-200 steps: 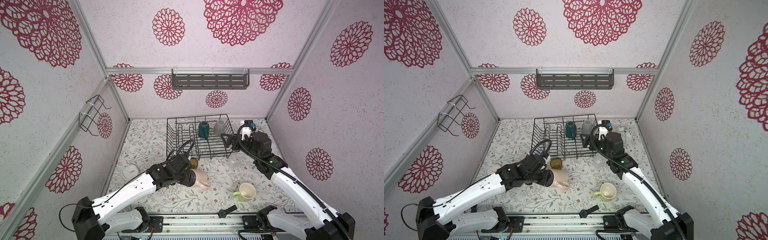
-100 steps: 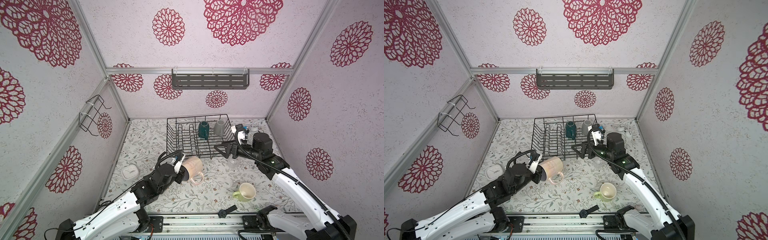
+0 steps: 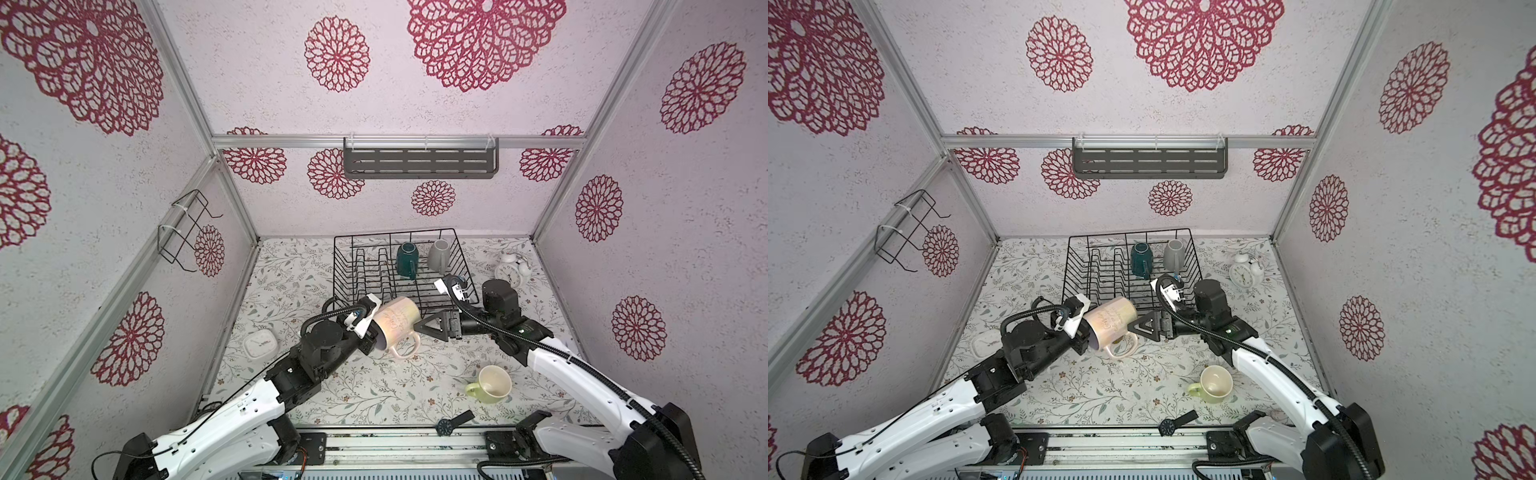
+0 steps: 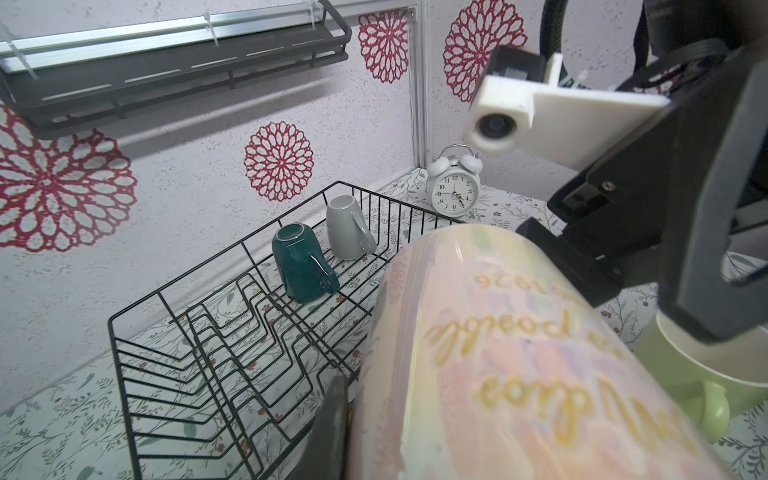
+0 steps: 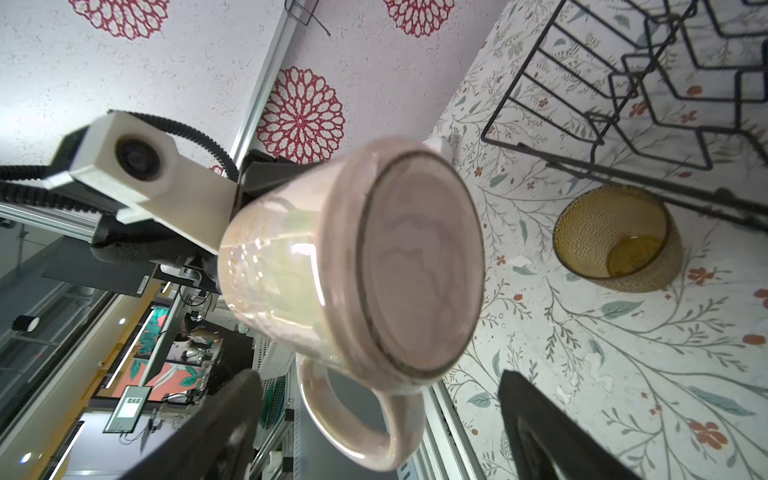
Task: Load cups into a dish rack
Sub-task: Place the cup upside down at the dish rack.
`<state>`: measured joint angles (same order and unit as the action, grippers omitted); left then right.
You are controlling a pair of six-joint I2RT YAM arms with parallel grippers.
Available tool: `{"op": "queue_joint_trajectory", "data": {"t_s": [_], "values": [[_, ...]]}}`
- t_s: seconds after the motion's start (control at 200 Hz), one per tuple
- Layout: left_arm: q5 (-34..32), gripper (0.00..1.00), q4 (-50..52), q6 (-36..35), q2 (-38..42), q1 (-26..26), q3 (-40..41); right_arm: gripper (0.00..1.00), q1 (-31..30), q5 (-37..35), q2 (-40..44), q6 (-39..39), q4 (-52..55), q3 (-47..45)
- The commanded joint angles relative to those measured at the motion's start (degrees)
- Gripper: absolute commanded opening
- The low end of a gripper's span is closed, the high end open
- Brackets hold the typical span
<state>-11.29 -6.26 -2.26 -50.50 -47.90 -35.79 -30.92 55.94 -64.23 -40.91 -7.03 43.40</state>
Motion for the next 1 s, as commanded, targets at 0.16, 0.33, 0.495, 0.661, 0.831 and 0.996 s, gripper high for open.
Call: {"op": "queue_joint_trajectory", "data": {"t_s": [0.16, 0.33, 0.495, 0.661, 0.831, 0.996], "values": [[5.22, 0.0, -12.74, 9.8, -0.45, 7.09, -5.76, 0.89, -4.31, 3.25, 0.88, -13.63, -24.96, -1.91], [8.3, 0.0, -15.07, 11.05, -3.16, 7.21, -7.23, 0.78, -4.93, 1.57, -2.03, -20.77, -31.82, 0.01], [9.99, 0.0, -16.98, 12.22, -3.86, 7.21, -7.15, 0.64, -5.73, 2.28, -5.7, -31.89, -45.69, 0.99], [8.32, 0.0, -16.06, 14.49, -4.94, 7.21, -7.63, 0.6, -6.56, 1.81, -7.51, -34.83, -50.34, 2.21], [7.3, 0.0, -16.31, 14.57, -6.76, 7.21, -8.82, 0.59, -7.92, 1.63, -9.39, -40.53, -57.84, 3.42], [9.2, 0.0, -15.89, 13.89, -7.62, 7.21, -9.45, 0.52, -8.19, 0.77, -10.35, -41.1, -58.36, 3.55]]}}
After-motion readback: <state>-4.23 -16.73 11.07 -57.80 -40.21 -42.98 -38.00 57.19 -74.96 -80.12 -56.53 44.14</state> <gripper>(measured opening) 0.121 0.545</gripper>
